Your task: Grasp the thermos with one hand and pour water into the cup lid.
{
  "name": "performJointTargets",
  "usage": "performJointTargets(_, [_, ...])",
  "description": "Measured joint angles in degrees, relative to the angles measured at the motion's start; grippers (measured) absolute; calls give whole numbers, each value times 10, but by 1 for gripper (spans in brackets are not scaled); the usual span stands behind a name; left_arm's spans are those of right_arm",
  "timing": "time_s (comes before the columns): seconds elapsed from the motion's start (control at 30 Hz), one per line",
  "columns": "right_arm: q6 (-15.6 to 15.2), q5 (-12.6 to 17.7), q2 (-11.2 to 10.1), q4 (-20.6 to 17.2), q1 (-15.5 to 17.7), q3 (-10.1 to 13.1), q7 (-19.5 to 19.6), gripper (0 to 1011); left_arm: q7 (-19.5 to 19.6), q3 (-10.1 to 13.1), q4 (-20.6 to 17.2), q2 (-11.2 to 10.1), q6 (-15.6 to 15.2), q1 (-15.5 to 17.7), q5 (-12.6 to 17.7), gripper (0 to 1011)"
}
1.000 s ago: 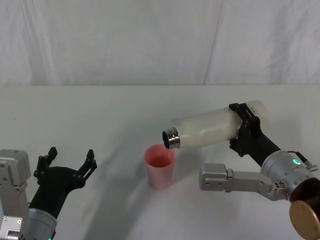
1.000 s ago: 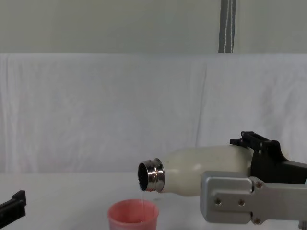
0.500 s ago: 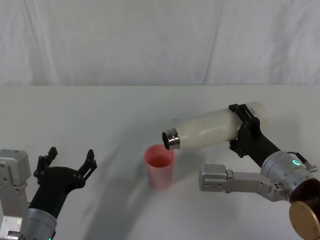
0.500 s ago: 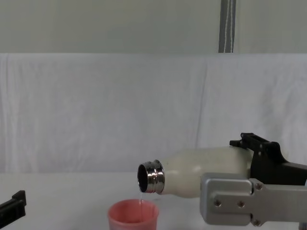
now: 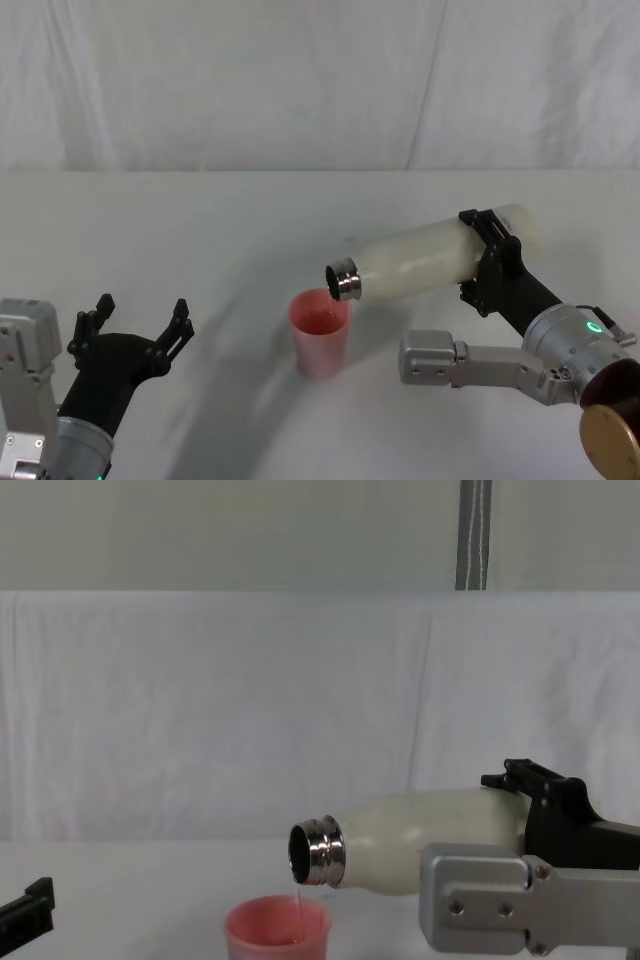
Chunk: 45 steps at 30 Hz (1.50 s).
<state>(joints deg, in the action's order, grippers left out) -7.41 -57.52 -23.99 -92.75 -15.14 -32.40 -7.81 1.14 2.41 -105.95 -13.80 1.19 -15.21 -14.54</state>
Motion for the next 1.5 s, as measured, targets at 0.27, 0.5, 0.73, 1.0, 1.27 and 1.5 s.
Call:
performJointTargets(0.27, [0, 0, -1, 0, 1, 1, 1, 949, 0, 0, 0, 0, 0, 0, 0, 1001])
performJointTargets(0.5, [0, -1, -1, -1, 1, 1, 2, 948, 0, 0, 0, 0, 0, 0, 0, 1001])
performJointTargets(0.73, [0, -1, -1, -1, 1, 1, 2, 948, 0, 0, 0, 0, 0, 0, 0, 1001])
performJointTargets(1.0, [0, -1, 0, -1, 1, 1, 2, 948, 0, 0, 0, 0, 0, 0, 0, 1001])
performJointTargets(1.27, [0, -2, 0, -1, 0, 0, 1, 948, 0, 0, 0, 0, 0, 0, 0, 1001])
performJointTargets(1.5, [0, -2, 0, -1, 0, 0, 1, 948, 0, 0, 0, 0, 0, 0, 0, 1001])
